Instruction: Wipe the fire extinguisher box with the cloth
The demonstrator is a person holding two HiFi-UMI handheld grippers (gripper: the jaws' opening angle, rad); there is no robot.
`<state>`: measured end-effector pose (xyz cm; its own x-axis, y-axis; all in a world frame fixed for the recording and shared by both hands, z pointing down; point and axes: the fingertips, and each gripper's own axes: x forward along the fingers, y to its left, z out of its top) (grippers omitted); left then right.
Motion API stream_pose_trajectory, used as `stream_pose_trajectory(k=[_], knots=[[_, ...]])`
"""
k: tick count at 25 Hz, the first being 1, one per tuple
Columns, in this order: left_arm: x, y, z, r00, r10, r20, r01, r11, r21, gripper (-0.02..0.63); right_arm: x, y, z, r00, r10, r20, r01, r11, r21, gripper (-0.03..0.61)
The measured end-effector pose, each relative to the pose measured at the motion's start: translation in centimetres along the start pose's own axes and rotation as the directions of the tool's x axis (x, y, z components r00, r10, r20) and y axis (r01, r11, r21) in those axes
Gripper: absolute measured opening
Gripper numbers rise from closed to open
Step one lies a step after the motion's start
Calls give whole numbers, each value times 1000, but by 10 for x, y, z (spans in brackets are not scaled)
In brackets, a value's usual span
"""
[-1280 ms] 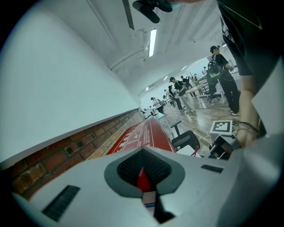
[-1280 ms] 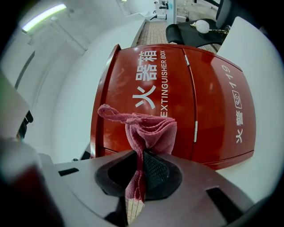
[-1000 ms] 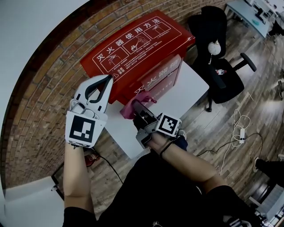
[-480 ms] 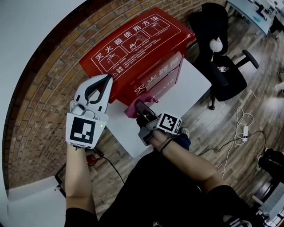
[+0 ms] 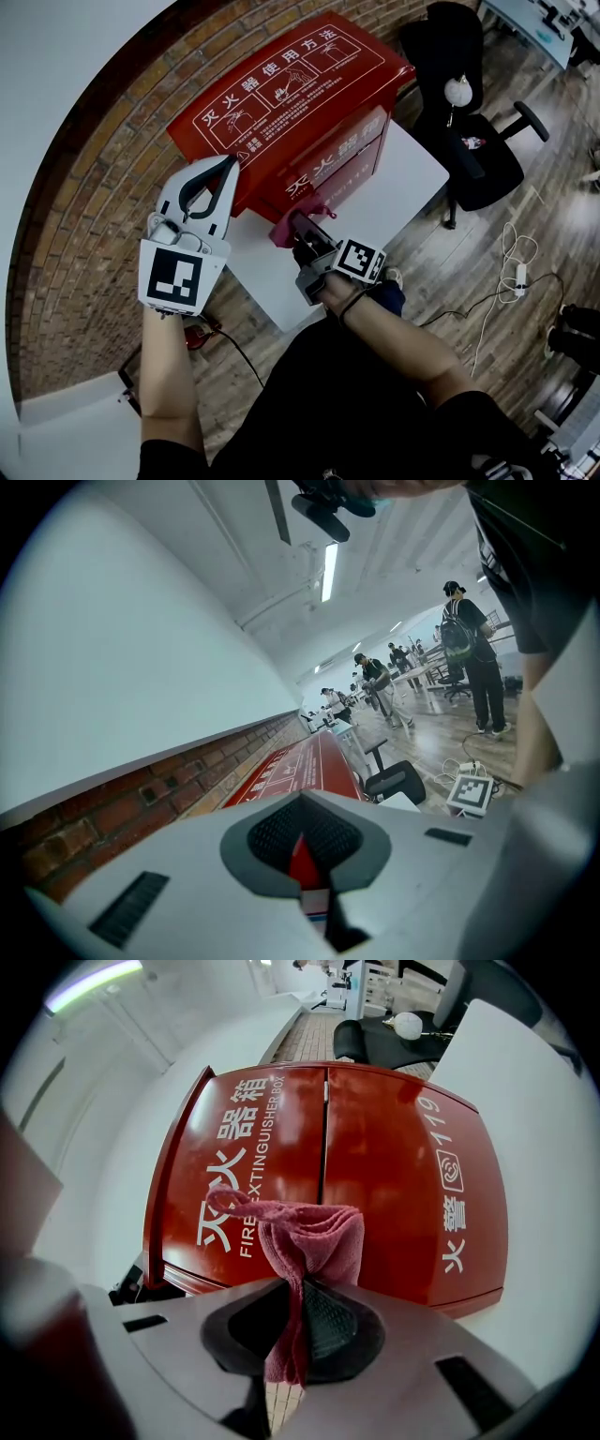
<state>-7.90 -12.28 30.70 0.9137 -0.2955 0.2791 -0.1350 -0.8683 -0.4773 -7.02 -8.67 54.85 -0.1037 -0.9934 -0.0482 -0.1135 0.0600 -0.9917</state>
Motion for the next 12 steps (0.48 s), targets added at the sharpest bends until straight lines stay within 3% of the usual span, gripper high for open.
stream_pose_trajectory(k=[12], knots=[[-1,0,1,1000,0,10,0,1000,-10,12,-8,-35,-3,995,-90,34,88,995,56,51]])
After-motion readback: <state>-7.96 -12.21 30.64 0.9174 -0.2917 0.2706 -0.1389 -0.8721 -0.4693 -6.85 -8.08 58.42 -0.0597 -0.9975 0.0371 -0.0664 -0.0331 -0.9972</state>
